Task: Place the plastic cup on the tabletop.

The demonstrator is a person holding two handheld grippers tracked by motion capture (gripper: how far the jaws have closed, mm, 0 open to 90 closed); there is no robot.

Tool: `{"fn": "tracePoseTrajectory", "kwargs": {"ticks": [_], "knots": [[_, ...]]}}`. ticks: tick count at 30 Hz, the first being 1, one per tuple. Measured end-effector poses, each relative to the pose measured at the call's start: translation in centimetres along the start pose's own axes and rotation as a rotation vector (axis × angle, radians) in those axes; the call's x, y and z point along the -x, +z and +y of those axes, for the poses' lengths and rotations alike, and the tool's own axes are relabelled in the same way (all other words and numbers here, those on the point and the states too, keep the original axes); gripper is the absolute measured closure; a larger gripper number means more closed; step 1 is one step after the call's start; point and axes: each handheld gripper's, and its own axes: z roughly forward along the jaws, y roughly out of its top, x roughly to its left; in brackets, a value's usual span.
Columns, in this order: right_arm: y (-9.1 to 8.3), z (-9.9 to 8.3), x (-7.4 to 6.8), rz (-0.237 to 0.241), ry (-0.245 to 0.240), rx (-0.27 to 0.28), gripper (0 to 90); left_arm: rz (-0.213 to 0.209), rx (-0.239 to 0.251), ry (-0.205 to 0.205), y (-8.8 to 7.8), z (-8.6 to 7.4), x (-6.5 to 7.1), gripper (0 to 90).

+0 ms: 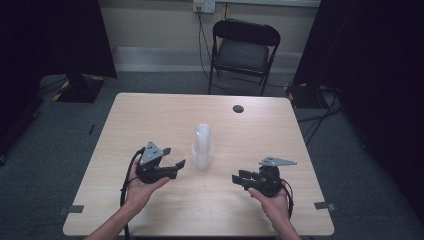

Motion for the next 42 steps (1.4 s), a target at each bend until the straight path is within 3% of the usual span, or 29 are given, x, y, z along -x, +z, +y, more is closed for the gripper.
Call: {"fn": "tracePoseTrajectory", "kwargs": {"ticks": [2,4,8,10,12,16,18,21,27,29,32,42], "knots": [[0.0,0.0,0.1,0.000,0.003,0.002,56.5,0.016,0.004,0.011,0.1,0.1,-0.2,29.7],[-0.1,0.0,0.2,-0.001,0.007,0.008,56.6,0.002,0.001,0.014,0.2,0.4,-0.3,29.6],[-0.3,0.1,0.4,-0.006,0.015,0.012,56.6,0.022,0.033,0.014,0.1,1.3,-0.7,29.5],[-0.3,0.1,0.4,-0.007,0.018,0.015,56.6,0.041,0.061,0.016,0.0,1.7,-1.0,29.4],[-0.2,0.1,0.5,-0.007,0.019,0.015,56.5,0.067,0.055,0.027,0.1,1.9,-1.2,29.3],[0.0,0.1,0.6,-0.009,0.018,0.009,56.6,0.075,0.048,0.004,1.0,2.2,-1.9,29.0],[0.1,0.0,0.7,-0.008,0.018,0.003,56.5,0.090,0.076,0.001,1.6,2.3,-2.4,28.9],[0.2,0.0,0.7,-0.005,0.018,-0.004,56.5,0.087,0.042,0.001,2.6,2.4,-3.0,28.4],[0.4,-0.1,0.8,0.001,0.021,-0.005,56.4,0.113,0.053,-0.017,4.1,2.4,-4.2,28.1],[0.3,-0.1,0.7,0.001,0.021,-0.003,56.2,0.117,0.063,-0.029,4.5,2.2,-4.7,28.1],[0.4,-0.1,0.8,0.001,0.024,-0.003,55.8,0.120,0.030,-0.039,5.2,1.6,-5.4,27.6],[0.6,-0.2,1.0,0.006,0.035,-0.014,55.1,0.132,-0.005,-0.064,6.8,0.5,-6.5,26.9]]}}
